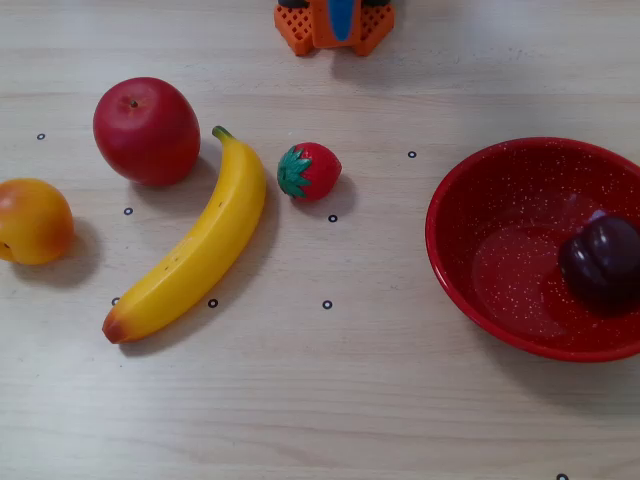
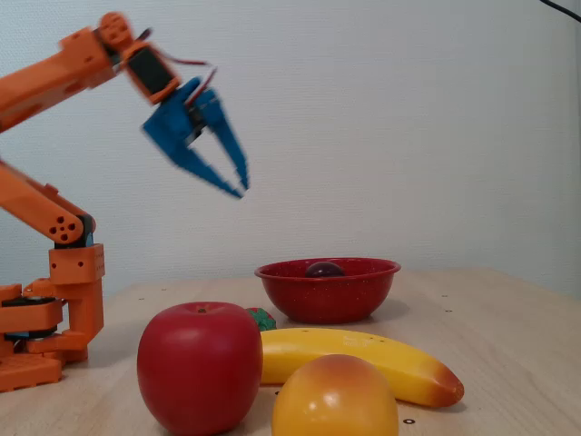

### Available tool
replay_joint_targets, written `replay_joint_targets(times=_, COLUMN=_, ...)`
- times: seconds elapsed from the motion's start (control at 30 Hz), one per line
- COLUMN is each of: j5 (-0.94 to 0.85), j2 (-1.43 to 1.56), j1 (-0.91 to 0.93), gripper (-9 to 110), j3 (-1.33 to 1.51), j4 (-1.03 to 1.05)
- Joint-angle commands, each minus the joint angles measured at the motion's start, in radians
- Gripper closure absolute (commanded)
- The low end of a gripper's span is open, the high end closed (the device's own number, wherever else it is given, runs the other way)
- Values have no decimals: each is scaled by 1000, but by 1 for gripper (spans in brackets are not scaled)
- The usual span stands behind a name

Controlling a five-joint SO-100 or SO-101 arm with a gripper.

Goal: Put the plum in the red bowl.

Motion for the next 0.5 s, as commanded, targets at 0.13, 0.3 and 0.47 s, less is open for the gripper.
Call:
replay_joint_targets(times=0.13, j5=-2, j2=261, j1=-87, gripper=101, j3=227, j4=-66)
replay_joint_targets(times=0.3, j5=-3, j2=456, j1=-117, gripper=101, j3=451, j4=-114)
replay_joint_targets(times=0.47, j5=-11, j2=660, j1=-114, gripper=101, j3=667, j4=-132)
